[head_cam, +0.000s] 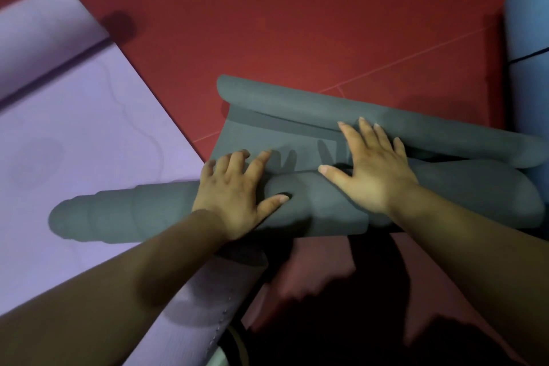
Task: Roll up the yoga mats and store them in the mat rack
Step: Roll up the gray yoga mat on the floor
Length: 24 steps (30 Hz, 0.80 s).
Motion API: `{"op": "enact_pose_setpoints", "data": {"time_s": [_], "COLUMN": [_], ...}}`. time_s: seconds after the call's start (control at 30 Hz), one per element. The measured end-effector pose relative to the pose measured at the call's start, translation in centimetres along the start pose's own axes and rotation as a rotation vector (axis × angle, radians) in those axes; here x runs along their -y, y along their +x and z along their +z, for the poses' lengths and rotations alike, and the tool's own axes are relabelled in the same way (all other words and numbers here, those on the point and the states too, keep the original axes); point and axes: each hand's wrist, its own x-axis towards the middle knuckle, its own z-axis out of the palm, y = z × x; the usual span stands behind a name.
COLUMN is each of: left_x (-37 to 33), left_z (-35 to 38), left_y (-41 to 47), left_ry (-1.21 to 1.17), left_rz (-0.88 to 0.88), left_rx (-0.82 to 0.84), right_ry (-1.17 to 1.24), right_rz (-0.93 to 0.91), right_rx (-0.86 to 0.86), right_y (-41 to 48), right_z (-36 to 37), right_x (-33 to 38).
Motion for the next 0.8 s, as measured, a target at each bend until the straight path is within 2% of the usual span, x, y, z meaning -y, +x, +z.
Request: {"op": "enact_pose_setpoints", "data": {"time_s": [0.1,0.37,0.57,0.8], "left_x": [-1.2,-1.5,-0.6,0.6], "left_z": [0.9,0.3,-0.1,-0.8], "left_y": [-1.2,-0.3,1.7,5.3], "left_ry": [0.018,0.034,-0.030,-0.061], "left_rz": [0.045,0.020,0.025,0.009], "left_rx": [-0.121,0.137,0.137,0.106], "right_ry": [0.022,0.039,-0.049,-0.075], "right_rz": [0.001,-0.007,-0.068,-0.056], "right_rx": [0.000,-0.057,-0.006,-0.093], "right_y": [1.2,2.7,1.2,1.2], "right_z": [-0.3,-1.1,-1.2,-1.5], "right_x": [-0.1,0.1,-1.1,-2.4]}}
